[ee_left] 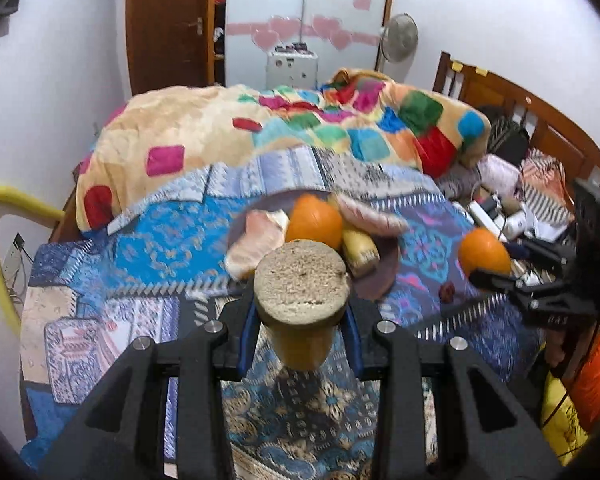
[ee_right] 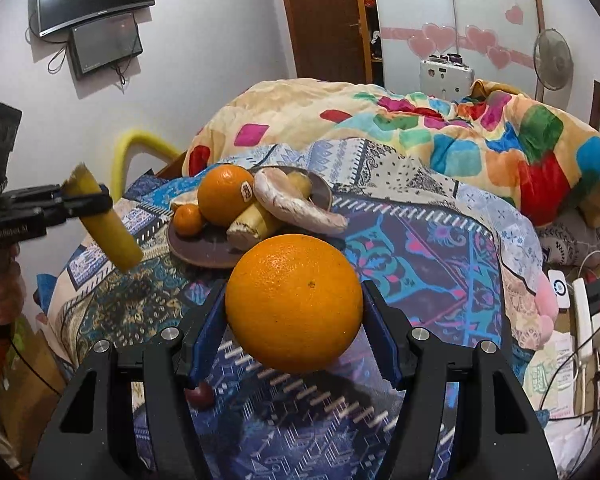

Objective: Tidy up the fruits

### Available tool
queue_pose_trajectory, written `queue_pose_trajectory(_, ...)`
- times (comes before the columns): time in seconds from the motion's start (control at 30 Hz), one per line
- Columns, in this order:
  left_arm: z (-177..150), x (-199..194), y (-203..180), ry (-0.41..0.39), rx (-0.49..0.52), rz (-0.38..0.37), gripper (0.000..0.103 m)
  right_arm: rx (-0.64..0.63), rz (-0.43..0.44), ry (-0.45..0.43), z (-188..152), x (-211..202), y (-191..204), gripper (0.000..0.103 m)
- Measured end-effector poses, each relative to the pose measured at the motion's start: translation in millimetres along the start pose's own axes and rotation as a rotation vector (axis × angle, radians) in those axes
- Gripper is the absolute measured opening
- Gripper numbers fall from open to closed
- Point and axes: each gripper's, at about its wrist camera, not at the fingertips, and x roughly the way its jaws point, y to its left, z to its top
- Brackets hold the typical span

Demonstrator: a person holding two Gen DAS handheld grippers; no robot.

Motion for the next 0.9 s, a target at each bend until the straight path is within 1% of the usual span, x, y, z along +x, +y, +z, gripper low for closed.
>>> queue_pose_trajectory(0.07,9.4,1.8,2.0,-0.007,0.003,-0.008,0.036,-0.003,0.006,-0.003,4.8,3.5,1.0,0.061)
queue_pose_trajectory(0.17,21.2,11.5,6.1,0.006,0.003,-0.007,0.036,-0.009,0.014,-0.007,11.6,9.4,4.3,0.061)
queue_pose_trajectory(0.27,31.2,28.0,11.9,0.042,-0.008,-0.011,0.036,-0.019,0.022,-0.009,17.3,14.9,8.3,0.061)
queue_pose_trajectory(0.37,41.9,51.3,17.1,0.096,-0.013,-0.038,0.036,-0.032,0.03,-0.013,25.6,21.9,13.3,0.061)
queue_pose_trajectory(0.57,69.5,84.0,27.9,0.144,-0.054,-0.066,0.036,-0.056,0.038,-0.019,36.8,34.4,21.5,0.061)
queue_pose_trajectory(0.73,75.8,110.9,28.1,0.172,-0.073,-0.063,0.036,-0.072,0.043,-0.006,38.8,45.0,25.1,0.061)
queue_pose_trajectory(0.9,74.2,125.3,31.2,0.185,-0.083,-0.055,0.036,-0.083,0.047,0.007,39.0,52.2,26.3,0.061)
